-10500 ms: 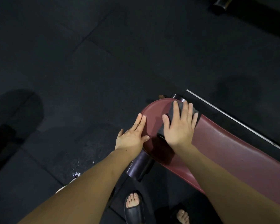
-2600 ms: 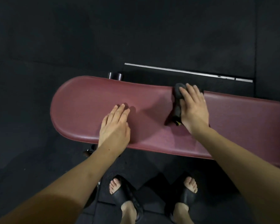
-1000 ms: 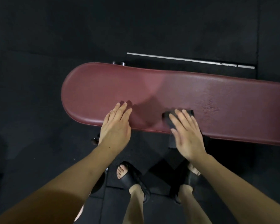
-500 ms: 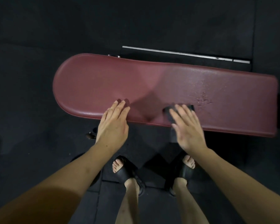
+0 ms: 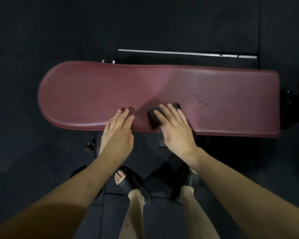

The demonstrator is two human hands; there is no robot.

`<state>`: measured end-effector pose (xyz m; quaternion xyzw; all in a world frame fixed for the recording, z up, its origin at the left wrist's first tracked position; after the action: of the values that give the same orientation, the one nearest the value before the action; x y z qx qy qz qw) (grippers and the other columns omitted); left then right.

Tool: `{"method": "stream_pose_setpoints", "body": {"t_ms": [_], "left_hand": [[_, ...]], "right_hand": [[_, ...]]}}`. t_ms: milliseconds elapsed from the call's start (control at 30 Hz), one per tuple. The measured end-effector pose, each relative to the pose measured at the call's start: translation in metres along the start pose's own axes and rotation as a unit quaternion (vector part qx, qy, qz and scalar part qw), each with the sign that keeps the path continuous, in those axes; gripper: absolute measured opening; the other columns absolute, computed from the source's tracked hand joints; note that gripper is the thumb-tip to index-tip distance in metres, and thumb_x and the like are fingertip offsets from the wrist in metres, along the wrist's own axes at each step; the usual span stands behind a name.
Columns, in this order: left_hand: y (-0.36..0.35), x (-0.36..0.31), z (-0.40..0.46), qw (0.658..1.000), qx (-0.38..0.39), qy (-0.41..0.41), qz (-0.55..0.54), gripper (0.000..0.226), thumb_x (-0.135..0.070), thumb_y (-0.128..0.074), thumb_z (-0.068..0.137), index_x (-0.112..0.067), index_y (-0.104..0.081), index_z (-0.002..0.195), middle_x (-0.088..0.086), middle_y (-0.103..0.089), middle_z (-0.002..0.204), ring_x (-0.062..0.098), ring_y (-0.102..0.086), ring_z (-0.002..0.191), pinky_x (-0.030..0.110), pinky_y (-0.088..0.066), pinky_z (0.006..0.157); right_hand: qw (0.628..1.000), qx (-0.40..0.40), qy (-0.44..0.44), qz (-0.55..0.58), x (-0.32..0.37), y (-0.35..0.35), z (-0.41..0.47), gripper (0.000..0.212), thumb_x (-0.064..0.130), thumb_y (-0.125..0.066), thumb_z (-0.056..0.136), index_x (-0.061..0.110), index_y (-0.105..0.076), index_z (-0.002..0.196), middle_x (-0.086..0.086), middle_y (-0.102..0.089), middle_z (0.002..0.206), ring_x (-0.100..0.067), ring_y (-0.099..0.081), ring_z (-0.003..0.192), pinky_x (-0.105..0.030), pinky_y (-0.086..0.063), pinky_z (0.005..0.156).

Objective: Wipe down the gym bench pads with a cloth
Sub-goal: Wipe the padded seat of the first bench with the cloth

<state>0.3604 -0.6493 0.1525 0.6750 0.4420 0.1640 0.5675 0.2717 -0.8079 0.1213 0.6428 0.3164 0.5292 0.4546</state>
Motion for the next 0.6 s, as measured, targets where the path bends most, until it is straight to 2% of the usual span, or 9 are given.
{"method": "stream_pose_setpoints", "body": {"t_ms": [67, 133, 267, 333, 400, 500, 533, 600], "left_hand": [[-0.003, -0.013, 0.005, 1.0, 0.001, 0.0, -0.007, 0.053, -0.014, -0.047, 0.101, -0.013, -0.043, 0.154, 0.001, -0.03, 0.166, 0.019, -0.015, 0.157, 0.04, -0.015, 0.128], [-0.007, -0.026, 0.013, 1.0, 0.008, 0.0, -0.013, 0.054, -0.014, -0.047, 0.101, -0.015, -0.04, 0.155, 0.001, -0.026, 0.168, 0.018, -0.012, 0.158, 0.041, -0.016, 0.128], [-0.012, -0.045, 0.024, 1.0, 0.006, -0.001, -0.015, 0.055, -0.016, -0.045, 0.102, -0.016, -0.037, 0.157, 0.001, -0.023, 0.169, 0.017, -0.009, 0.158, 0.041, -0.014, 0.128], [-0.011, -0.049, 0.027, 1.0, 0.001, 0.007, -0.017, 0.055, -0.016, -0.044, 0.102, -0.016, -0.037, 0.157, 0.0, -0.023, 0.169, 0.017, -0.009, 0.158, 0.04, -0.013, 0.128], [-0.011, -0.052, 0.03, 1.0, -0.004, 0.007, -0.011, 0.054, -0.016, -0.045, 0.102, -0.016, -0.039, 0.156, 0.0, -0.024, 0.169, 0.017, -0.01, 0.158, 0.041, -0.016, 0.128], [-0.011, -0.058, 0.039, 1.0, -0.013, 0.003, 0.003, 0.053, -0.015, -0.047, 0.101, -0.014, -0.042, 0.154, 0.002, -0.029, 0.167, 0.019, -0.015, 0.157, 0.043, -0.021, 0.127], [-0.011, -0.06, 0.042, 1.0, -0.016, 0.006, -0.002, 0.053, -0.014, -0.047, 0.101, -0.014, -0.043, 0.154, 0.003, -0.03, 0.166, 0.019, -0.017, 0.157, 0.043, -0.021, 0.127], [-0.011, -0.064, 0.051, 1.0, -0.022, 0.01, -0.014, 0.053, -0.013, -0.047, 0.101, -0.015, -0.044, 0.153, 0.002, -0.03, 0.166, 0.019, -0.017, 0.157, 0.042, -0.02, 0.127]], "right_hand": [[0.999, -0.007, -0.032, 0.009, -0.047, 0.018, -0.023, 0.05, 0.021, -0.048, 0.106, 0.019, -0.045, 0.156, -0.003, -0.035, 0.166, -0.027, -0.023, 0.157, -0.05, -0.02, 0.127], [0.998, -0.004, -0.055, 0.011, -0.079, 0.028, -0.038, 0.05, 0.025, -0.039, 0.108, 0.021, -0.041, 0.158, -0.002, -0.032, 0.168, -0.025, -0.017, 0.159, -0.052, -0.02, 0.127], [0.993, -0.049, -0.108, 0.008, -0.07, 0.026, -0.026, 0.051, 0.022, -0.041, 0.105, 0.018, -0.046, 0.155, -0.003, -0.034, 0.167, -0.028, -0.02, 0.158, -0.054, -0.016, 0.127], [0.994, -0.069, -0.089, 0.012, -0.047, 0.018, 0.003, 0.051, 0.018, -0.051, 0.101, 0.016, -0.051, 0.152, -0.006, -0.04, 0.164, -0.032, -0.027, 0.155, -0.056, -0.018, 0.126], [0.998, -0.059, -0.025, 0.02, -0.025, 0.011, 0.039, 0.056, 0.015, -0.062, 0.097, 0.016, -0.051, 0.152, -0.006, -0.042, 0.162, -0.034, -0.031, 0.154, -0.056, -0.021, 0.125], [0.997, -0.02, 0.073, 0.014, -0.023, 0.014, 0.072, 0.059, 0.012, -0.058, 0.095, 0.017, -0.046, 0.154, -0.006, -0.04, 0.163, -0.034, -0.03, 0.154, -0.054, -0.023, 0.125], [0.997, -0.027, 0.078, 0.009, -0.035, 0.02, 0.076, 0.058, 0.012, -0.056, 0.096, 0.017, -0.048, 0.153, -0.006, -0.042, 0.163, -0.034, -0.032, 0.153, -0.054, -0.024, 0.124], [0.998, -0.064, 0.006, 0.013, -0.086, 0.037, 0.074, 0.053, 0.013, -0.056, 0.097, 0.019, -0.052, 0.15, -0.005, -0.045, 0.161, -0.033, -0.035, 0.152, -0.055, -0.026, 0.123]]}}
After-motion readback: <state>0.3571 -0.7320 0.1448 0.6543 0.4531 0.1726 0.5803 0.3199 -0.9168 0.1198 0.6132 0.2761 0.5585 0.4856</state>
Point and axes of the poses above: each hand's wrist, its own z-axis towards the middle knuckle, its own y-axis out of the back of the hand, x = y × z, the point moved 10 cm from there along z, towards the middle knuckle
